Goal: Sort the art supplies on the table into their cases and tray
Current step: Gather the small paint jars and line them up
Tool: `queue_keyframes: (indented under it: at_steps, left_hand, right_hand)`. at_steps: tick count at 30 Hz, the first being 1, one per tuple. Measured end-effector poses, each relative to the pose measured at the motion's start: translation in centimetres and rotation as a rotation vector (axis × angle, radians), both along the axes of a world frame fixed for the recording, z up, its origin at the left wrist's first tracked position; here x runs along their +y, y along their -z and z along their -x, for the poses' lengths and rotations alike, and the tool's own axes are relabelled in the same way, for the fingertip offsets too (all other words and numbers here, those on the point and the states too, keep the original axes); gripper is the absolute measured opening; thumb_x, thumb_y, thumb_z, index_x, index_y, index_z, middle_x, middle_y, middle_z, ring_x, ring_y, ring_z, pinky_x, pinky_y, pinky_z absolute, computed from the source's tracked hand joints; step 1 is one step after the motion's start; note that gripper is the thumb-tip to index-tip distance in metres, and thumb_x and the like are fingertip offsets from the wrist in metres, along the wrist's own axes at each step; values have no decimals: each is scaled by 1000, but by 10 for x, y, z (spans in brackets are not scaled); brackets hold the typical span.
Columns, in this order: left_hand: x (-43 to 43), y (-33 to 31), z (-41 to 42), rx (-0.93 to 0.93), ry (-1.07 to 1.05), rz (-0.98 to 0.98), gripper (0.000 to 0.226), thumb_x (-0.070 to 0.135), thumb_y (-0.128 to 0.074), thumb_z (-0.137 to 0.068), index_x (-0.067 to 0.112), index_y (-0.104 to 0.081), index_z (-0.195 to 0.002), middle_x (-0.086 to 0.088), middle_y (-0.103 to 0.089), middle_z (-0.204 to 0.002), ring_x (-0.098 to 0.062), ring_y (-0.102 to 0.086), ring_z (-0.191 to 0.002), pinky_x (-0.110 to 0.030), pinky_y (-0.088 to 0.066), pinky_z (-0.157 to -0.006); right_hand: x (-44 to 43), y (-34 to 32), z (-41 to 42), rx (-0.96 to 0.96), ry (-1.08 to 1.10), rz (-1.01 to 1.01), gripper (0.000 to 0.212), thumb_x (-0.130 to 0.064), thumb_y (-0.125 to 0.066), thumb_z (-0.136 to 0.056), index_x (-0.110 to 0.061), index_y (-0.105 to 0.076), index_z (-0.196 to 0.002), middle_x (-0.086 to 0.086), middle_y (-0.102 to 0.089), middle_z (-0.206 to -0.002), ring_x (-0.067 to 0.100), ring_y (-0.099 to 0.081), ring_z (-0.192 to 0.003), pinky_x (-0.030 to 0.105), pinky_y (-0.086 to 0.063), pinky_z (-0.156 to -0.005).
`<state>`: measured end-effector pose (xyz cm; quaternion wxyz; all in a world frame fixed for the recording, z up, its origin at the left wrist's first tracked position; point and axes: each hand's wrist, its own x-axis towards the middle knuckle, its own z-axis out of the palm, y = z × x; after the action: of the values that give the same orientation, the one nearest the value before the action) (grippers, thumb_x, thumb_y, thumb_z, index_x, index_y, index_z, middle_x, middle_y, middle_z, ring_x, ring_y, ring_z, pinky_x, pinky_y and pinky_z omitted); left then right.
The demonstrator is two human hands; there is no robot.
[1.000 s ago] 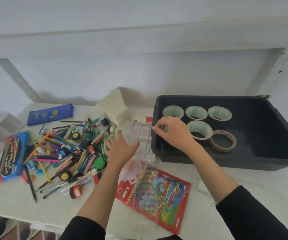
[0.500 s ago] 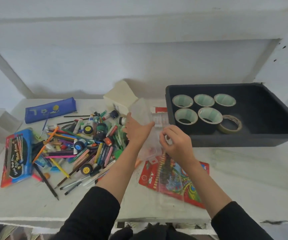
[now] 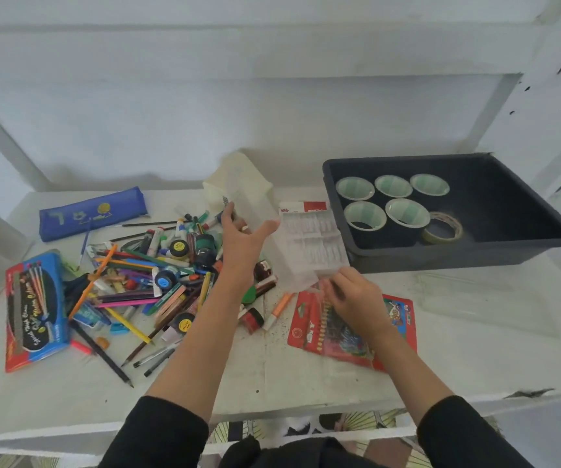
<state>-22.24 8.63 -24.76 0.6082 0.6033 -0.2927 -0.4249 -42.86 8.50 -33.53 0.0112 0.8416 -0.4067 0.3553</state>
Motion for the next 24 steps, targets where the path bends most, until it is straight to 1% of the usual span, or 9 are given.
queue_keyframes:
  at_steps: [3,6,8,12,14,16,18,21,24]
  left_hand:
    - [19,-5,-18,234,62,68,89,8,-75,-75,25,-25,-146,-5,-54,-123,-19,-58,-106,-41,-51,-88]
    - [43,-8,-45,366,114,146,87,14,-70,-67,20,-29,-143,-8,-56,-126,-24,-60,-107,-42,-57,-78]
    - [63,-4,-67,371,167,192,89,13,-73,-67,16,-28,-144,-13,-52,-133,-25,-61,-110,-41,-56,-78]
    - [112,6,-112,337,178,211,113,24,-93,-50,6,-30,-142,-14,-57,-129,-29,-58,-118,-45,-54,-84]
    - [139,10,-129,307,127,187,119,25,-95,-45,7,-28,-143,-12,-60,-126,-29,-59,-116,-43,-55,-82]
    - [163,12,-144,257,91,137,118,21,-94,-43,6,-31,-141,-12,-62,-122,-29,-61,-113,-42,-55,-83]
    - [186,15,-164,215,63,116,102,20,-91,-45,2,-41,-132,-11,-66,-114,-32,-62,-110,-42,-56,-83]
    - [216,17,-197,99,-4,120,70,27,-91,-51,8,-54,-107,-13,-64,-113,-37,-59,-113,-47,-53,-85]
    - [242,19,-227,-100,-15,46,77,12,-83,-61,10,-48,-129,-1,-64,-112,-8,-63,-107,-25,-54,-82]
  right_hand:
    - [4,-26,-27,-248,41,-255,29,-26,-44,-96,-7,-59,-80,0,-57,-72,10,-50,-60,25,-45,-53]
    - [9,-60,-60,-643,-7,-865,38,-37,-32,-101,-11,-60,-98,6,-62,-93,9,-63,-67,21,-51,-58]
    - [13,-76,-80,-726,-127,-1176,54,-50,-23,-99,-12,-62,-102,12,-62,-105,22,-66,-72,27,-52,-50]
    - [26,-93,-114,-742,-271,-1483,70,-55,-13,-97,-12,-68,-96,5,-70,-97,21,-67,-82,28,-54,-53]
    - [33,-94,-134,-598,-372,-1535,57,-49,-26,-99,-13,-70,-99,2,-71,-100,23,-68,-86,31,-55,-58]
    - [37,-88,-153,-344,-467,-1395,28,-31,-51,-96,-14,-70,-107,7,-71,-104,22,-66,-91,28,-53,-66]
    - [45,-85,-173,-213,-540,-1268,20,-12,-60,-91,-9,-69,-109,8,-72,-95,11,-65,-79,18,-49,-64]
    - [53,-90,-193,-164,-587,-1211,17,-2,-59,-89,-9,-71,-100,1,-70,-76,0,-61,-61,10,-44,-56]
    - [57,-92,-205,-46,-667,-1199,17,-2,-60,-88,-13,-73,-94,2,-73,-75,6,-64,-65,14,-47,-62]
